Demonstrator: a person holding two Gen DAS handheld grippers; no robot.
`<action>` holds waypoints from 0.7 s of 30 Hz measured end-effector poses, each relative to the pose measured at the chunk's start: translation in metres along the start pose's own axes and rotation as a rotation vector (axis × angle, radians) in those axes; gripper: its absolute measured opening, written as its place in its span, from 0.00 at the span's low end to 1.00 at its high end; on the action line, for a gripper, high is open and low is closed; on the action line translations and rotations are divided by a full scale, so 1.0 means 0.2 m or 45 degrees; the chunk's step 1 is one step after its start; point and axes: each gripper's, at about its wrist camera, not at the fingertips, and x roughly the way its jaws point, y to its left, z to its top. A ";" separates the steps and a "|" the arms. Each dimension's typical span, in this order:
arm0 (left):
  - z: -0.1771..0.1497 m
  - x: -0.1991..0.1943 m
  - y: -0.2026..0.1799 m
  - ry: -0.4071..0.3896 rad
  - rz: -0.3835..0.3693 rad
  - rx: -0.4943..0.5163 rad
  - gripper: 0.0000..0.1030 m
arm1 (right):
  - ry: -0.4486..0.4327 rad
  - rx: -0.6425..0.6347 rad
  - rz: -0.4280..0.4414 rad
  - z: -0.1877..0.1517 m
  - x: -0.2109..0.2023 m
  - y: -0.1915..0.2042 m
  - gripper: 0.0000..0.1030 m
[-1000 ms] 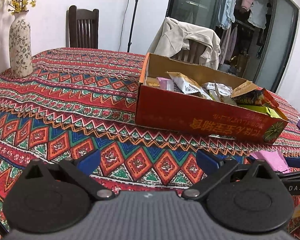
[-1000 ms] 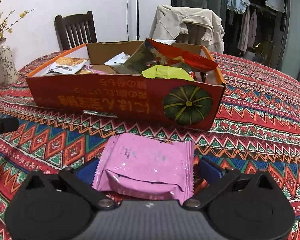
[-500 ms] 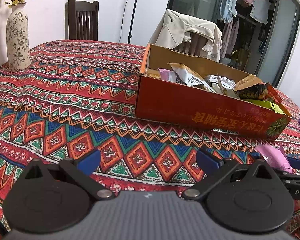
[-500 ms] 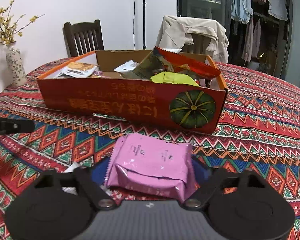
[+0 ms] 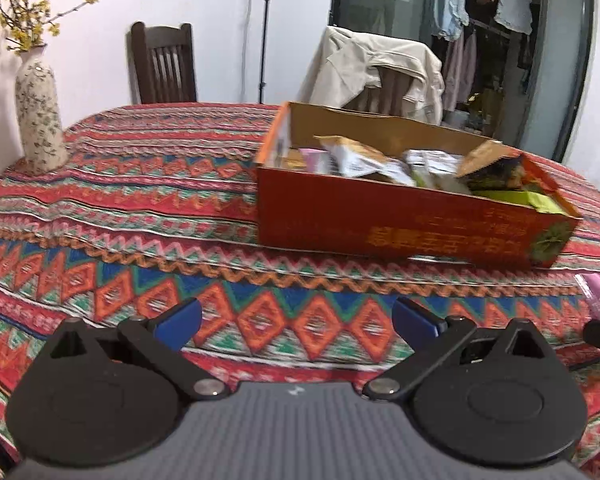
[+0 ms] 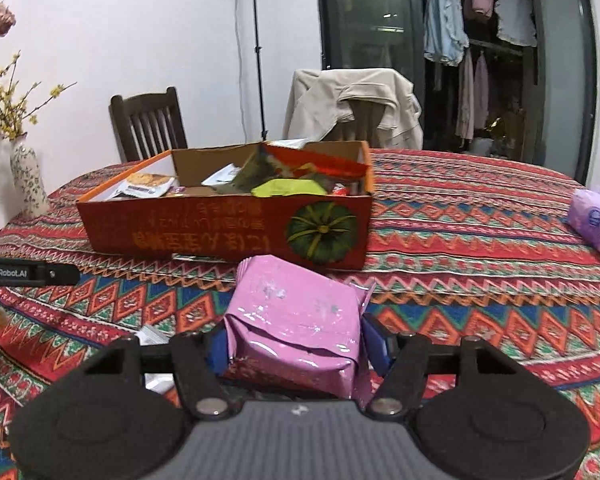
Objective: Organize snacks
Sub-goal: 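Grasp a pink packet with the right gripper, then grasp a white packet with the left gripper while the right holds the pink packet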
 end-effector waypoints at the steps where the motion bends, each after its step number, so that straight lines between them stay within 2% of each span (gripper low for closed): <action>1: 0.00 -0.01 -0.03 0.003 -0.008 0.004 1.00 | -0.007 0.012 -0.007 0.00 -0.01 -0.02 0.62; 12: -0.06 -0.08 -0.36 0.040 -0.083 0.073 1.00 | -0.056 0.111 -0.040 -0.08 -0.12 -0.23 0.62; 21: -0.15 -0.08 -0.55 0.113 -0.100 0.164 1.00 | -0.076 0.119 -0.038 -0.15 -0.17 -0.30 0.62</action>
